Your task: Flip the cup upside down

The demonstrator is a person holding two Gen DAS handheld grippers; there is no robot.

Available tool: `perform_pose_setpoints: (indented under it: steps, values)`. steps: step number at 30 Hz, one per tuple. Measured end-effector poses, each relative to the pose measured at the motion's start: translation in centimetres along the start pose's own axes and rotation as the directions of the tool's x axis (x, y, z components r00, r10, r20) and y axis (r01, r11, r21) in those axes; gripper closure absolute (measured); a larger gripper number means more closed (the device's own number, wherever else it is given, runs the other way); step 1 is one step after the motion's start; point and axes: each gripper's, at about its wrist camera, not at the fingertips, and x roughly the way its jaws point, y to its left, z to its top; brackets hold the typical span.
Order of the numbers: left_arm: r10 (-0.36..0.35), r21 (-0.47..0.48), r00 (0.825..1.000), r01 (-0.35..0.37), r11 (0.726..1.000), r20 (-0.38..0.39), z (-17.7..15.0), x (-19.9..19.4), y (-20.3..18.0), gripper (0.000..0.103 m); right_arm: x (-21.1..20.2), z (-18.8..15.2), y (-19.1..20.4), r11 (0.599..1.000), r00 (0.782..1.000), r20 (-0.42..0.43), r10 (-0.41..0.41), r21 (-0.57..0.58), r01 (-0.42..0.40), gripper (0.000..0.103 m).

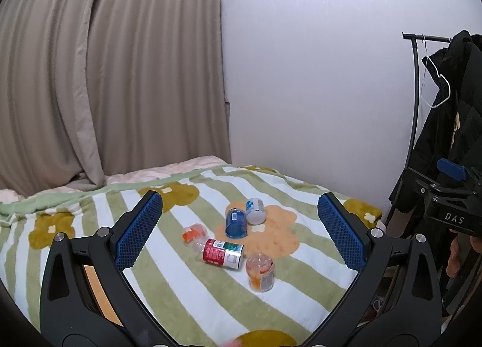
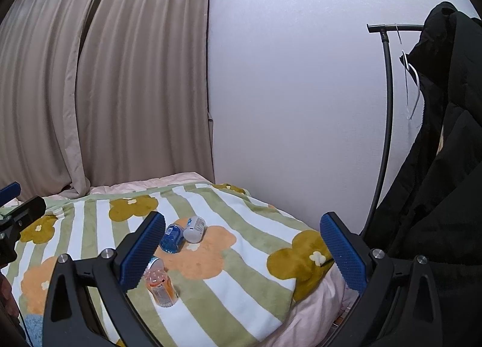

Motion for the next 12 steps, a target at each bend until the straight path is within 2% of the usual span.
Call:
perform_pose_setpoints:
  steps: [8,12]
  values:
    - [0.022,-0.017,0.999,-0.022,1.000,0.042,0.4,0.8,0.3,0.000,1.5,0.3,-0.1,1.000,1.000,0.000,0.000,-0.001,0.000,0.000]
    - [0.002,-0.039,0.999,0.000,0.999,0.050,0.4,1.4,0.6,0.000,2.2,0.4,-0.2,1.000,1.000,-0.007,-0.003,-0.007,0.003,0.000]
